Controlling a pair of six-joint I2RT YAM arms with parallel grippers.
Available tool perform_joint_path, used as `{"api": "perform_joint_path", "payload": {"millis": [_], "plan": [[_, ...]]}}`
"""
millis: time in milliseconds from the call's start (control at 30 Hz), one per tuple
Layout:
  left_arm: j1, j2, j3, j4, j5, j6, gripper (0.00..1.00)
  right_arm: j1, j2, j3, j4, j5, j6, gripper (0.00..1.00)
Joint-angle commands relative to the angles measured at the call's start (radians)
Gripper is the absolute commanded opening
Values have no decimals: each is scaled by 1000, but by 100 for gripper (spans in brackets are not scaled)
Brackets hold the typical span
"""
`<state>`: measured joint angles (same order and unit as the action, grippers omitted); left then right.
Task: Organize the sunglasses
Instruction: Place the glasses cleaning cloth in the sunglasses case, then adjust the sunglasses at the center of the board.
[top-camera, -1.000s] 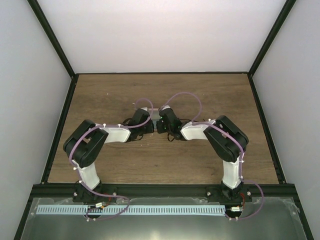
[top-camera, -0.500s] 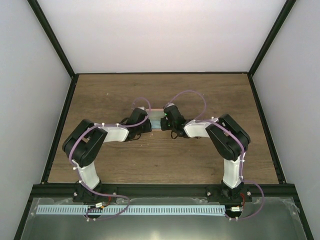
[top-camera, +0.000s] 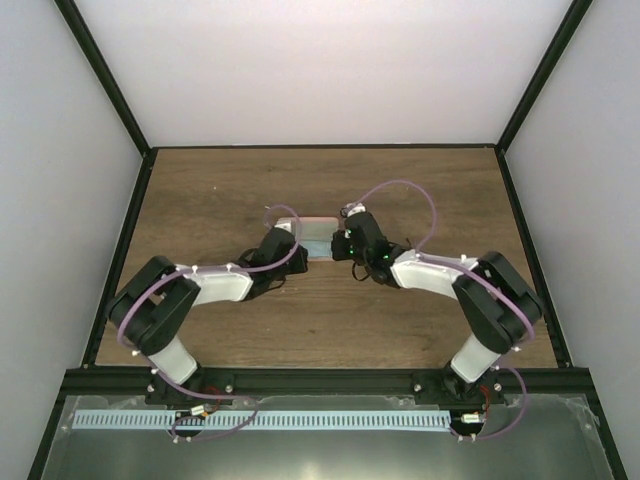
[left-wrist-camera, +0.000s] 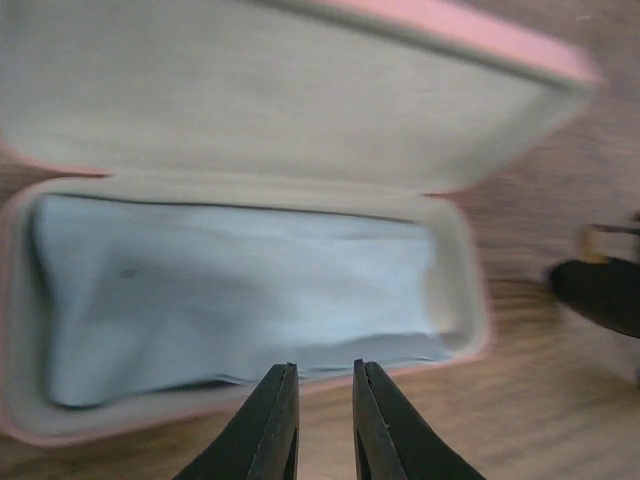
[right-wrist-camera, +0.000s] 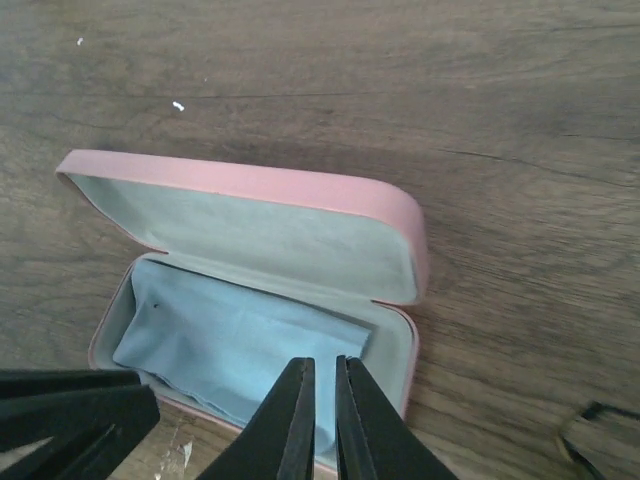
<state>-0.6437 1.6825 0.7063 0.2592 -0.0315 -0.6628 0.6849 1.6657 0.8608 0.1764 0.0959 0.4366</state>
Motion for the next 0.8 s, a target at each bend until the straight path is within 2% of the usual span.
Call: {"api": "perform_joint_path", "payload": {"millis": [0, 167, 267, 333, 433, 467, 633, 767], "plan": [[-118, -92, 10, 61, -148, -31, 19, 5, -100, -71, -7, 86, 47, 8], [-204, -87, 4, 111, -184, -30, 23, 5, -299, -264, 35, 218, 143, 10], [-226, -112, -64, 204, -175, -29, 28, 4, -416, -347, 3, 299, 185, 29], [-232, -134, -95, 238, -157, -55, 43, -1, -477, -380, -41, 344, 208, 36], [-245, -167, -120, 249, -157, -52, 68, -7, -556, -429, -87, 381, 238, 38], [-251, -174, -123, 243, -160, -51, 73, -8, -587, -442, -99, 405, 251, 38], [-275, -172, -126, 231, -161, -49, 75, -17, -700, -480, -170, 480, 272, 29], [-291, -145, -109, 226, -148, -46, 75, -24, -711, -498, -170, 433, 261, 28]]}}
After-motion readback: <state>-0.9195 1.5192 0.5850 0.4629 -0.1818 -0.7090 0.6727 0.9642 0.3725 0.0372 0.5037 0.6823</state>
